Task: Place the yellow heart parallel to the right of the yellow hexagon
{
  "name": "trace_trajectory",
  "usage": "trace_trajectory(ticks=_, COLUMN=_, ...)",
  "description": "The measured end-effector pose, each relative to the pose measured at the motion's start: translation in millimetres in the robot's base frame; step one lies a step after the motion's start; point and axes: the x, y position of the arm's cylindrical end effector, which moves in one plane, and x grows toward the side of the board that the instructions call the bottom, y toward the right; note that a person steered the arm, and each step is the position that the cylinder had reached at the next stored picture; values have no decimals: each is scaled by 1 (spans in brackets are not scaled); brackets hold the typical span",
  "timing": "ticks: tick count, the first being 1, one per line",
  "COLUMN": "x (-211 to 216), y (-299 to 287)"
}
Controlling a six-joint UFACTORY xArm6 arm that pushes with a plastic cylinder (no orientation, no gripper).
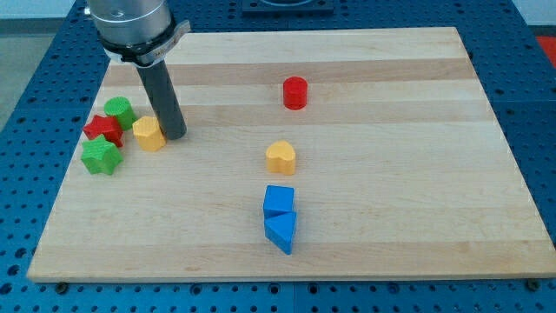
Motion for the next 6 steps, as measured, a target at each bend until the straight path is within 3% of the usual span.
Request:
trace_trajectory(ticks=2, x=-9, y=-19)
trace_trajectory(ticks=3, x=-9, y=12)
trace_trajectory(ticks=4, x=-7, y=98)
trace_trajectory(ticks=5, x=24, y=176)
trace_trajectory(ticks=6, x=70, y=189)
